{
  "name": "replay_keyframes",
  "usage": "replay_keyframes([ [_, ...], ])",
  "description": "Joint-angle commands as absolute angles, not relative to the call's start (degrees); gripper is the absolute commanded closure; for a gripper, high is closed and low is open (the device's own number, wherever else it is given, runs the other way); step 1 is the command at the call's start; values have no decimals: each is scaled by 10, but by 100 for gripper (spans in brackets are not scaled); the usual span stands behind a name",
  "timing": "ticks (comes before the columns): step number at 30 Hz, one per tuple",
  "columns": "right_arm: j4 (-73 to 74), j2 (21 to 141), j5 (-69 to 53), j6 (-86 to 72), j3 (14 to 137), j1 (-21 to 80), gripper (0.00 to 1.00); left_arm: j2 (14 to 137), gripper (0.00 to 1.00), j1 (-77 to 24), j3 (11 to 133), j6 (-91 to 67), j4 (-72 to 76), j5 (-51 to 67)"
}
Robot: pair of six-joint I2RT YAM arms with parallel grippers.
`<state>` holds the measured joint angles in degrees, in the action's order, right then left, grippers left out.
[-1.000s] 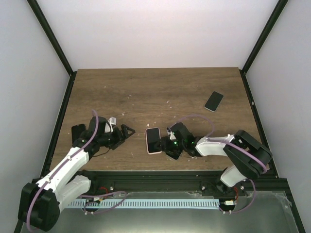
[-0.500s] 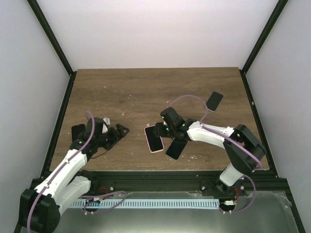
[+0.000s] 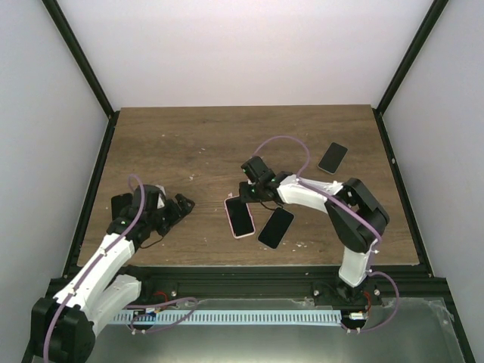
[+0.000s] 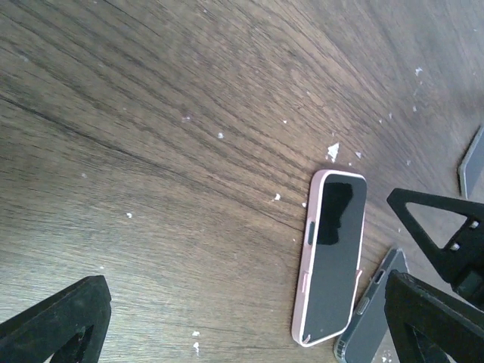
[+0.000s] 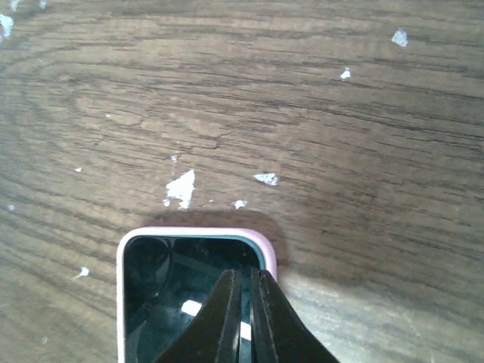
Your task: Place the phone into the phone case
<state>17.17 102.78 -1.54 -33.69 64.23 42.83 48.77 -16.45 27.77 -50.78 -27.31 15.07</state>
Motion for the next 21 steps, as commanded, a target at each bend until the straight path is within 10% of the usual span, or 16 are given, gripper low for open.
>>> replay_keyframes([
  [1, 164, 1065, -33, -322, 657, 416, 96, 481, 0, -155, 299, -508, -296, 126],
  [16, 161, 1012, -36, -317, 640, 407, 99, 521, 0, -105, 328, -531, -345, 40],
  [21, 168, 975, -52, -308, 655, 351, 83, 526, 3, -28, 352, -543, -349, -24],
])
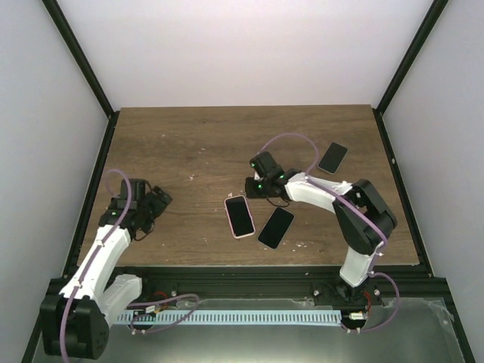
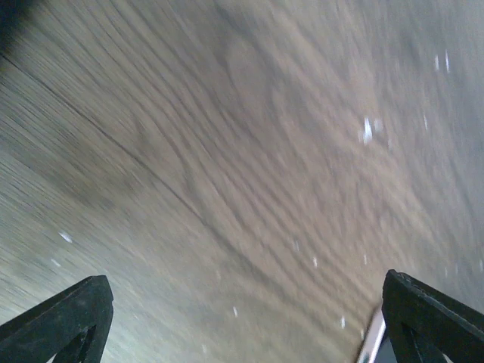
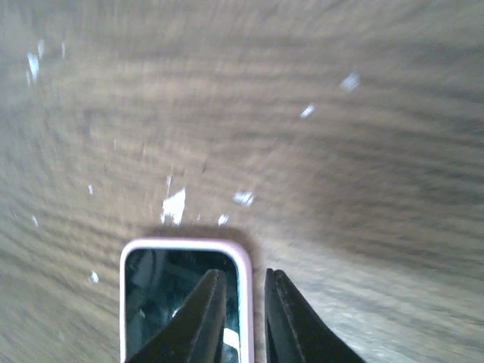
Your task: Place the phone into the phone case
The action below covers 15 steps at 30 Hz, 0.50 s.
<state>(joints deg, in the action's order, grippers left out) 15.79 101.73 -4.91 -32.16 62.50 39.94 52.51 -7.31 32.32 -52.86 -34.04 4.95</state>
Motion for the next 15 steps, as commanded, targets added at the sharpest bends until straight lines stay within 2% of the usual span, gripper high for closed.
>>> replay_keyframes([
  [1, 168, 969, -59, -306, 655, 339, 79, 532, 4, -19, 357, -543, -347, -58],
  [4, 171, 953, -81, -298, 657, 298, 56, 555, 7, 8, 378, -562, -364, -143],
  [7, 183, 940, -81, -293, 659, 253, 33, 583, 2, 40, 402, -558, -356, -158],
  [8, 184, 935, -82, -294, 658, 234, 25, 597, 0, 50, 414, -552, -353, -154],
  [9, 186, 931, -79, -296, 659, 216, 7, 610, 0, 57, 428, -550, -358, -154],
  [10, 187, 927, -72, -298, 660, 197, 1, 624, 0, 66, 444, -547, -366, -153],
  [15, 183, 935, -28, -303, 672, 101, 0, 663, 0, 91, 499, -513, -389, -121],
])
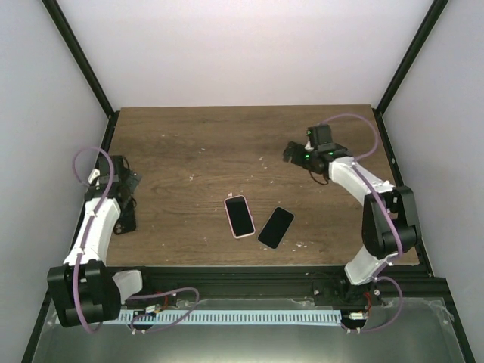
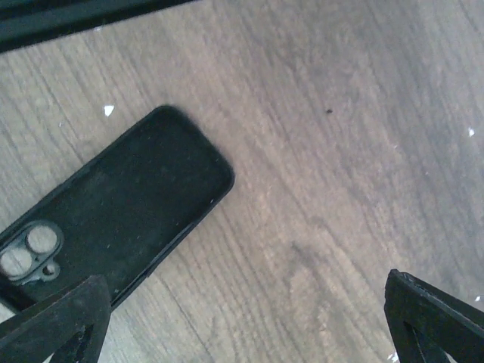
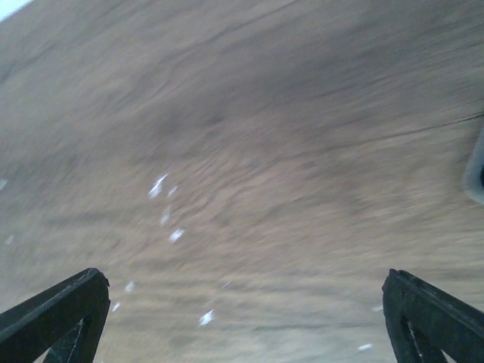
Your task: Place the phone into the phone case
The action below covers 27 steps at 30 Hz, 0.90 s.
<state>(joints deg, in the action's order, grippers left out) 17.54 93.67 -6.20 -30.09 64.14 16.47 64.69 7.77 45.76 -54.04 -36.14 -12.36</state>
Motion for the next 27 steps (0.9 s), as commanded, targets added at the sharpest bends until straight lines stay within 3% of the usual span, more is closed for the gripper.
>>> replay_keyframes([
  [1, 186, 944, -23, -301, 677, 82, 0, 665, 0, 91, 507, -516, -400, -138],
  [3, 196, 973, -11, -293, 692, 46, 8, 655, 2, 95, 507, -531, -409, -171],
  [5, 200, 998, -10, -280, 701, 12, 25, 642, 8, 107, 499, -527, -398, -185],
  [7, 202, 1023, -9, -268, 712, -13, 30, 642, 11, 124, 496, -530, -395, -194],
  [8, 205, 1036, -8, -263, 721, -22, 29, 650, 11, 140, 499, -537, -400, -190],
  [11, 226, 1074, 12, -250, 760, -30, 7, 684, 10, 172, 510, -551, -406, -166],
  [13, 233, 1093, 25, -243, 781, -30, 1, 703, 9, 187, 515, -553, -403, -160],
  [19, 241, 1124, 54, -235, 815, -30, 0, 748, 0, 246, 520, -527, -387, -162],
  [27, 270, 1175, 65, -227, 864, -30, 0, 809, 0, 260, 518, -476, -342, -128],
])
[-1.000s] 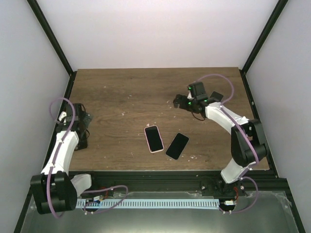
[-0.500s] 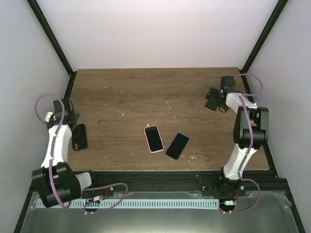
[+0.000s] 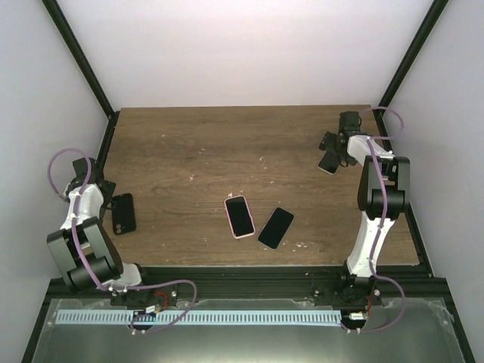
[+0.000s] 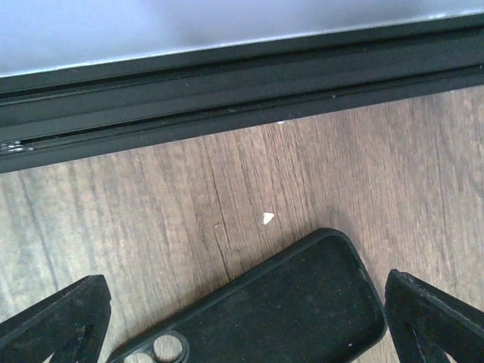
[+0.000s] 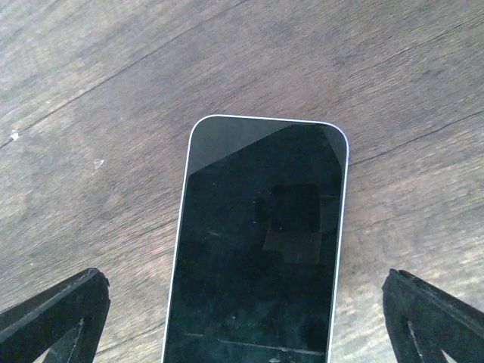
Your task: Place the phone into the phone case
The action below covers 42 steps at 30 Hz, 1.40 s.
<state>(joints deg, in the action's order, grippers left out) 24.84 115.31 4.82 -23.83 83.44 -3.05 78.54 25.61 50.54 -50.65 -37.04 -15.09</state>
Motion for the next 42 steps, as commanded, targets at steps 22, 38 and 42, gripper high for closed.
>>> replay_keyframes([
  [22, 308, 1249, 89, -182, 904, -15, 4, 877, 1, 292, 499, -434, -314, -22],
  [38, 289, 1191, 67, -166, 818, -18, 24, 827, 11, 193, 405, -453, -282, 121],
  [42, 273, 1169, 42, -171, 785, -26, 26, 812, 19, 148, 385, -461, -266, 138],
])
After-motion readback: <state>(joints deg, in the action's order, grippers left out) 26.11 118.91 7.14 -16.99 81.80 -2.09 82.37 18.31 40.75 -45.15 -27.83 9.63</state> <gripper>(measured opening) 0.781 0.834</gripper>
